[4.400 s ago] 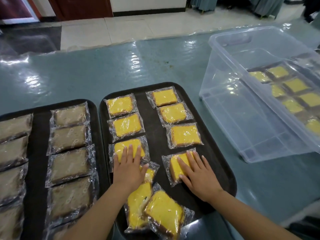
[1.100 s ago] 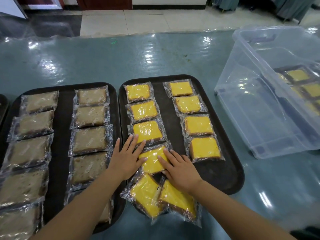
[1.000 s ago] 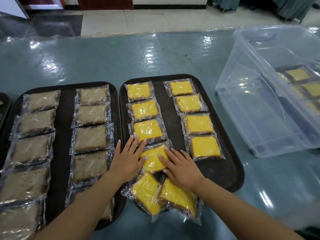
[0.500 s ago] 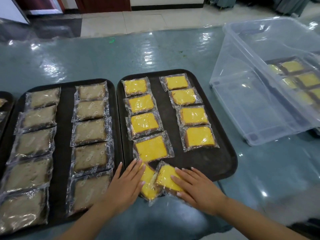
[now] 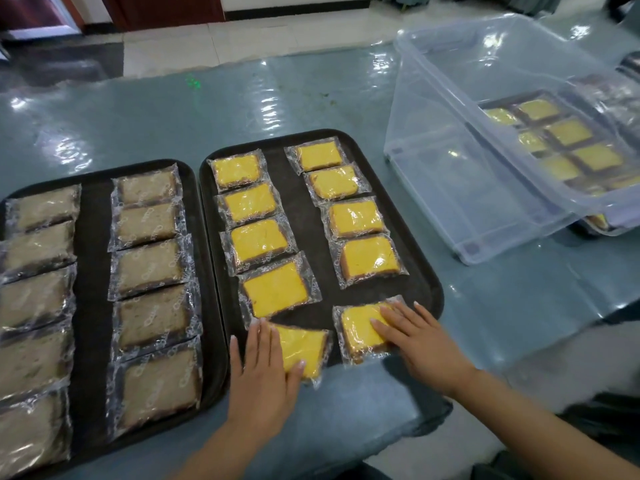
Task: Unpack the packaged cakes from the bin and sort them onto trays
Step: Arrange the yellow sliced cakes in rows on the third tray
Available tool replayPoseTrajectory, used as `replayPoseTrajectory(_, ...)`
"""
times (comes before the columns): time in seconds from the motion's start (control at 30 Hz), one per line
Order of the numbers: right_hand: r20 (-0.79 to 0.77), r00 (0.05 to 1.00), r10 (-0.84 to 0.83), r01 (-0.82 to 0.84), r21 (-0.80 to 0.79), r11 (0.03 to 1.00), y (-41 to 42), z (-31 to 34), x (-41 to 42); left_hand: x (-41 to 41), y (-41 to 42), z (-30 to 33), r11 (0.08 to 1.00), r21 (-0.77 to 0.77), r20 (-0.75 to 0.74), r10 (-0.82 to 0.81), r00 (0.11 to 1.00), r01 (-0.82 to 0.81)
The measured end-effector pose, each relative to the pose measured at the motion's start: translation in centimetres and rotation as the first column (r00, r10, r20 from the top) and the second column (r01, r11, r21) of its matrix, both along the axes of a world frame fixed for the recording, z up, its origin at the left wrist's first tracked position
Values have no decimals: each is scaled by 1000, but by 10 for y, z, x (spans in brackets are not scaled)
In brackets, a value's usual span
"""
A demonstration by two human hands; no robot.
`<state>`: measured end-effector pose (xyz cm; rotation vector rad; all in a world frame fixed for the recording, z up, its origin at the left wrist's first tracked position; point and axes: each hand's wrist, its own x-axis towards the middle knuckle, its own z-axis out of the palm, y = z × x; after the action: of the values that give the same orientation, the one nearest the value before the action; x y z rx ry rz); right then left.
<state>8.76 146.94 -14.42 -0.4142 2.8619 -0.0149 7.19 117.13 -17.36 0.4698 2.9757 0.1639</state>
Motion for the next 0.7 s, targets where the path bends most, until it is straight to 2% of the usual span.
replayPoseTrajectory(0.1, -7, 999, -41, 40, -37, 999, -5, 3, 2, -5, 3, 1, 974, 36, -53, -224, 973, 226)
replayPoseTrajectory(0.17, 81, 995, -65, 70, -59, 996, -13, 6, 5, -9, -1, -2, 941, 17, -3, -337, 941, 337)
replayPoseTrajectory(0.23, 142, 989, -50, 59, -53, 997, -17, 4, 9, -14, -3, -5, 931, -12, 65, -362, 930, 364)
replayPoseTrajectory(0.37, 157, 987, -44, 50, -37, 998, -11, 2, 6, -11, 10, -4, 955, -22, 198, -284, 938, 294)
replayPoseTrajectory(0.5, 160, 985, -65, 60, 36, 998, 2, 0, -4, -5, 34, 2, 987, -5, 174, -157, 972, 160)
replayPoseTrajectory(0.57, 137, 987, -85, 80, 45, 996, 10, -2, -10, -2, 44, 6, 995, -20, 277, -91, 956, 101)
replayPoseTrajectory(0.7, 129, 989, -75, 76, 3, 997, 9, -2, -10, -6, 51, 6, 999, -34, 222, -20, 975, 29)
